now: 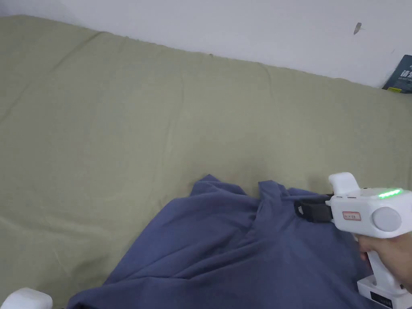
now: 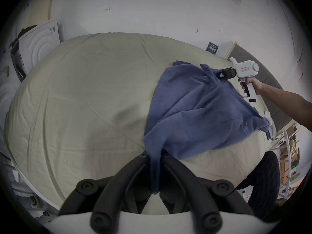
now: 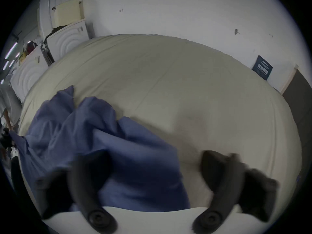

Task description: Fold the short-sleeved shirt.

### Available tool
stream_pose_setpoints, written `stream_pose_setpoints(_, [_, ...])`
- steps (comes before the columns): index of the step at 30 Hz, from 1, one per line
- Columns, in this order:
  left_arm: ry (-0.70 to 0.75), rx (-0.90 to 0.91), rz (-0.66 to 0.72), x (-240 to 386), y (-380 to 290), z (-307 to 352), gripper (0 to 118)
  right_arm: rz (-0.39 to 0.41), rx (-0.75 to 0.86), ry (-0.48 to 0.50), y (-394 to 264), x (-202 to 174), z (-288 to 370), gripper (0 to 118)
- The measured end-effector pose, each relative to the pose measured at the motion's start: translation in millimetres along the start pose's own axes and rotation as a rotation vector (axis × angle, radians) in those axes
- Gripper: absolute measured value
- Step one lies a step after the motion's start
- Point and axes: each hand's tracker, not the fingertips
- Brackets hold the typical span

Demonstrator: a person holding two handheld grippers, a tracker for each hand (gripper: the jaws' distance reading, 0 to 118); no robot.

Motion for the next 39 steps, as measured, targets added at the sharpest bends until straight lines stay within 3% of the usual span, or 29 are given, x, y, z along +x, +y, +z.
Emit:
stream_pose_setpoints(1, [0.007, 0.001, 0.000, 1, 0, -1, 8, -0.005, 0.037, -0.033, -2, 0, 9, 70])
stream_pose_setpoints(2, [0.011, -0.001, 0.000, 2, 1, -3, 8, -0.056, 0.057, 0.052, -5, 15, 8, 48])
stream_pose_setpoints(3, [0.014, -0.005, 0.000, 2, 3, -5, 8, -0.058, 0.059, 0.056, -8, 16, 16, 3])
stream_pose_setpoints(5, [0.013, 0.001, 0.011, 3, 5, -7, 7, -0.077, 0.089, 0.054, -7, 20, 37, 3])
stream_pose_setpoints(8, [-0.014, 0.050, 0.036, 7, 14, -7, 7, -0.070, 0.127, -0.025, -1, -11, 82, 3])
stream_pose_setpoints(13, [-0.142, 0.134, 0.143, 13, 54, 13, 6, -0.157, 0.160, -0.052, 29, -18, 170, 3])
stream_pose_setpoints(16, [-0.150, 0.201, 0.066, 24, 104, 33, 6, -0.154, 0.249, -0.066, 58, -36, 243, 3])
stream_pose_setpoints(19, [-0.172, 0.311, 0.078, 35, 164, 62, 6, -0.211, 0.372, -0.067, 97, -30, 316, 3])
stream_pose_setpoints(23, [-0.181, 0.448, 0.094, 49, 245, 106, 6, -0.160, 0.538, -0.166, 148, -20, 408, 3])
stream_pose_setpoints(27, [-0.172, 0.544, 0.042, 63, 324, 157, 6, -0.180, 0.697, -0.231, 189, -13, 484, 3])
stream_pose_setpoints(33, [-0.064, 0.663, -0.053, 85, 409, 217, 6, -0.187, 0.879, -0.269, 239, -13, 552, 3])
stream_pose_setpoints(37, [-0.057, 0.706, -0.081, 93, 425, 244, 6, -0.160, 0.866, -0.282, 254, -17, 559, 3])
stream_pose_setpoints(39, [-0.052, 0.708, -0.096, 94, 422, 242, 6, -0.176, 0.866, -0.265, 255, -2, 546, 3])
